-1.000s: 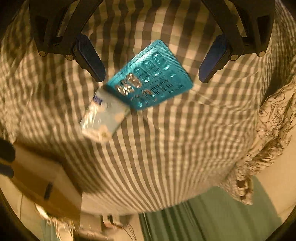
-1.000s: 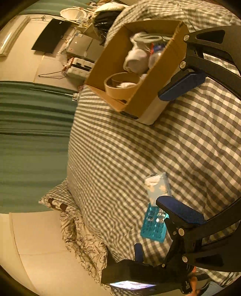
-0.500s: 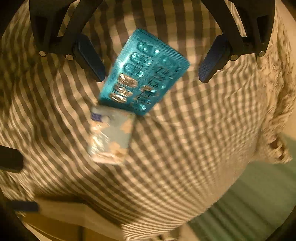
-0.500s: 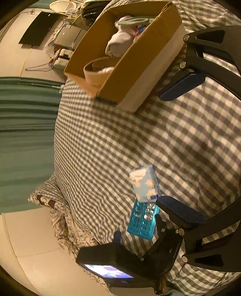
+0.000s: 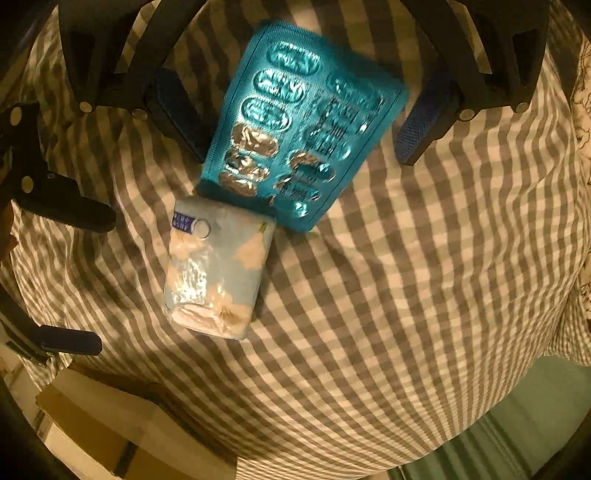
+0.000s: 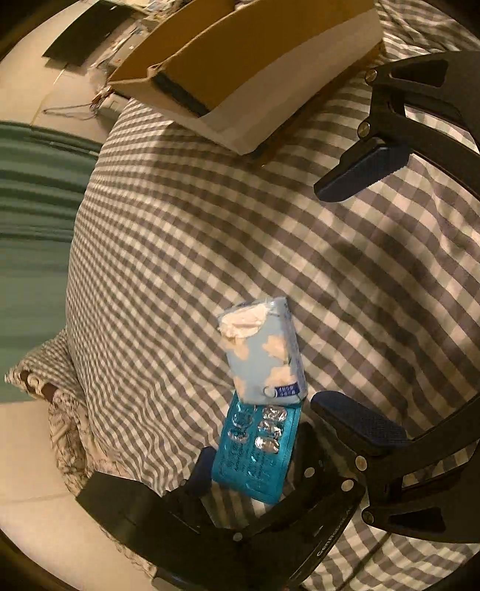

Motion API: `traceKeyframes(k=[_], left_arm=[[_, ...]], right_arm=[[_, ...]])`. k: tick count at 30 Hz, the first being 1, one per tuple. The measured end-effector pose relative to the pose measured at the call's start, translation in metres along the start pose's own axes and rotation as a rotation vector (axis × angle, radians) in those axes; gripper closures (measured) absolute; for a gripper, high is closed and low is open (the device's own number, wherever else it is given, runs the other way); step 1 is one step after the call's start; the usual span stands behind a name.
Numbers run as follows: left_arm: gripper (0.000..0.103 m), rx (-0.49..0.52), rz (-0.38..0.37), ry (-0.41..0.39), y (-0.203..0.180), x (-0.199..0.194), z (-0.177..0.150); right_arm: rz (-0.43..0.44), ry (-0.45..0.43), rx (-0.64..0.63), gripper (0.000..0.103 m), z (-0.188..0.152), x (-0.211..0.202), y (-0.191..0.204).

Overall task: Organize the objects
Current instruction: 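Grasp the blue blister pack with the left tool while the right tool grasps the tissue pack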

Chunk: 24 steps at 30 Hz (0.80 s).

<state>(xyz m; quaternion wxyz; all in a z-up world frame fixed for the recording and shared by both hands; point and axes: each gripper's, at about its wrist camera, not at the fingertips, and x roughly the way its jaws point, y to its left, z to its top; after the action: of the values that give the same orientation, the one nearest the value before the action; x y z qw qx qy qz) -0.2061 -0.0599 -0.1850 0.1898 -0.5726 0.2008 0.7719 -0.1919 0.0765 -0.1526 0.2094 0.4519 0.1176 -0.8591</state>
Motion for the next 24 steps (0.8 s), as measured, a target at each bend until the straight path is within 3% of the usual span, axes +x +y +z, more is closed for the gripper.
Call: traceKeyframes(k=[5,12,18,24], left_arm=[[0.032,0.013,-0.050,-0.037,-0.004,-0.011,-0.005],[0.032,-0.042,0.004,-0.133,0.001,-0.047,-0.017],[0.032,-0.209,0.078,-0.211,0.030,-0.073,-0.029],[0.032,-0.347,0.048,-0.244,0.051,-0.075,-0.044]], right_arm=[[-0.017,0.006,0.021,0.000,-0.006,0.000,-0.005],[0.007,-0.022,-0.007,0.000,0.006,-0.005,-0.003],[0.020,-0.035,-0.076,0.000,0.020,0.008,0.017],[0.030,0.014,-0.097,0.000,0.028,0.041,0.034]])
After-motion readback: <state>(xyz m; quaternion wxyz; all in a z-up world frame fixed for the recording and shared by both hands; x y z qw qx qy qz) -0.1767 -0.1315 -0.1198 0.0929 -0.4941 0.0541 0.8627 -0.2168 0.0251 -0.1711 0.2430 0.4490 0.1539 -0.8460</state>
